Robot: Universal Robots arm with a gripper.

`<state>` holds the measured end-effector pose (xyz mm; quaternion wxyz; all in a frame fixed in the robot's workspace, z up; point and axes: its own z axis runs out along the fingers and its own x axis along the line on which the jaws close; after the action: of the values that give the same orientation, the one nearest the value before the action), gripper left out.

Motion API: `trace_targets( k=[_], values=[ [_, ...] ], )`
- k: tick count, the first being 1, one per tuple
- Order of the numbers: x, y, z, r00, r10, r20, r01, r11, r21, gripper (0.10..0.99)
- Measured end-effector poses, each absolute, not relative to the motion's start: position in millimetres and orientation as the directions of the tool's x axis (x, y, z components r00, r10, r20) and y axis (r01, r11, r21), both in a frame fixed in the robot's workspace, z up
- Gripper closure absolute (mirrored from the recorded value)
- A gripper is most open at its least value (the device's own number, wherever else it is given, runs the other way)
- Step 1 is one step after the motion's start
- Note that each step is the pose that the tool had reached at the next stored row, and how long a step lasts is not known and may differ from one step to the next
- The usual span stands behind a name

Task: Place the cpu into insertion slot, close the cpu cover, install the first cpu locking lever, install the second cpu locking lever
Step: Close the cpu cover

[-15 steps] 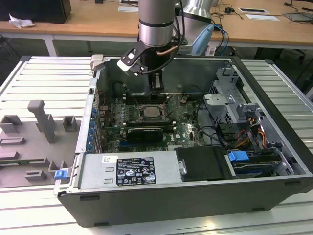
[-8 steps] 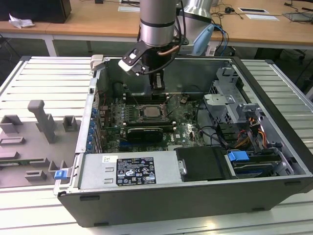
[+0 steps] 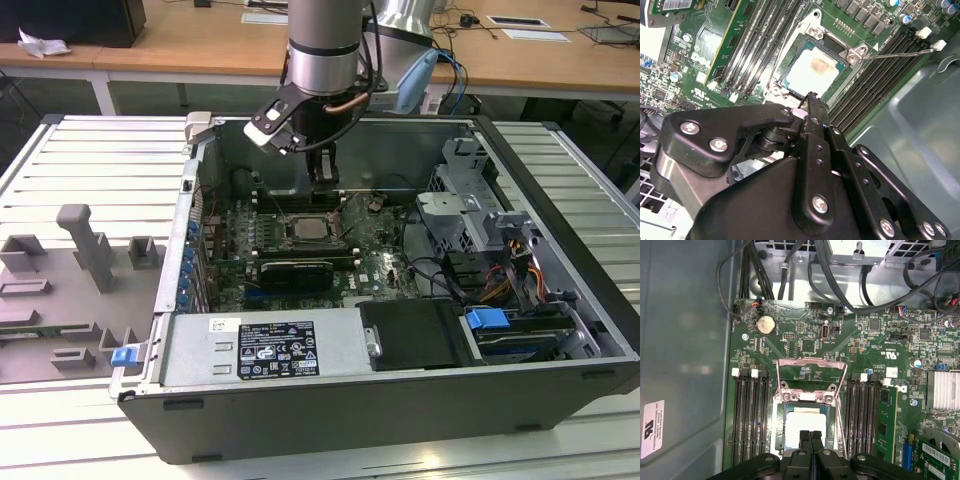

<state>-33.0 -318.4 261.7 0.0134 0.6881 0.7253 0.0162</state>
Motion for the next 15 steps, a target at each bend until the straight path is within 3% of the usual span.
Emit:
trace_targets(
  k=[15],
  values=[
    [-24.1,-318.4,268.9,-0.053,0.999,0.003,0.998,0.053,0.042,0.980]
  ],
)
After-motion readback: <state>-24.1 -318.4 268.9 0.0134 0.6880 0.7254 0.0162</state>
